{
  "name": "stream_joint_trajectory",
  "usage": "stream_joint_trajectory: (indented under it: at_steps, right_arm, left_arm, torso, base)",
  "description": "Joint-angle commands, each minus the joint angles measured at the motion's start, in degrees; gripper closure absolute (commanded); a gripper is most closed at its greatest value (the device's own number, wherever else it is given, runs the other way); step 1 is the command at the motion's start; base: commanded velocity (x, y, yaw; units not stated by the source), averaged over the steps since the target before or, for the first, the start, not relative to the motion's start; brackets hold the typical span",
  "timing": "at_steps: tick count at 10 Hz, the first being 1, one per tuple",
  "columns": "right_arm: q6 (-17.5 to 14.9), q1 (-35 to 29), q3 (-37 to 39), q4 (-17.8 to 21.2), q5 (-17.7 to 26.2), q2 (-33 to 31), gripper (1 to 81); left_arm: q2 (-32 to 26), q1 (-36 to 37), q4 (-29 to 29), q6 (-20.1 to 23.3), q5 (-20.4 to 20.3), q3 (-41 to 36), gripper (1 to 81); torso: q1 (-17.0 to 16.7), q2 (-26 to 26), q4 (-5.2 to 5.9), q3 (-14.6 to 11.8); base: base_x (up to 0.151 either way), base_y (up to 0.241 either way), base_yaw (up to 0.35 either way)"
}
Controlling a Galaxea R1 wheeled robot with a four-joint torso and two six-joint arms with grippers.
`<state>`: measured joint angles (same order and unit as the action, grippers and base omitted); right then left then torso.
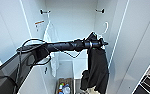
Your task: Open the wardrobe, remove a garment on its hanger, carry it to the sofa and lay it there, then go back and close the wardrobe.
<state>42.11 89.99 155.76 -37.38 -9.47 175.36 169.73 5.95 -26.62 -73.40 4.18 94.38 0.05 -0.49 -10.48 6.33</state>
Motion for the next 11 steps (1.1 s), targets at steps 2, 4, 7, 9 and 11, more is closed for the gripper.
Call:
stream_joint_trajectory:
  at_steps: [2,4,7,9,11]
  right_arm:
    - [0.0,-1.5,0.0,0.1,2.1,-0.1,1.0]
    - [0.0,-1.6,0.0,0.1,2.1,0.0,1.0]
    - [0.0,-1.6,0.0,0.1,2.1,0.1,1.0]
    - [0.0,-1.7,0.0,0.1,2.1,0.1,1.0]
    - [0.0,-1.9,0.0,0.1,2.1,0.2,1.0]
  left_arm:
    - [-1.0,10.5,-1.7,1.2,-1.6,-4.3,81.1]
    - [-2.5,8.5,-2.1,1.5,-4.4,-7.4,81.1]
    - [-4.8,3.5,-5.6,1.6,-6.3,-10.6,81.1]
    - [-9.4,0.4,-5.6,1.6,-10.5,-10.6,81.1]
    - [-13.9,-0.5,-5.6,1.6,-11.8,-12.6,81.1]
  torso:
    - [0.0,0.0,0.00,0.0]
    - [0.0,0.0,0.00,0.0]
    - [0.0,0.0,0.00,0.0]
    - [0.0,0.0,0.00,0.0]
    - [0.0,0.0,0.00,0.0]
  base:
    - [0.000,0.000,0.000]
    - [0.000,0.000,0.000]
    - [0.000,0.000,0.000]
    - [0.000,0.000,0.000]
    - [0.000,0.000,0.000]
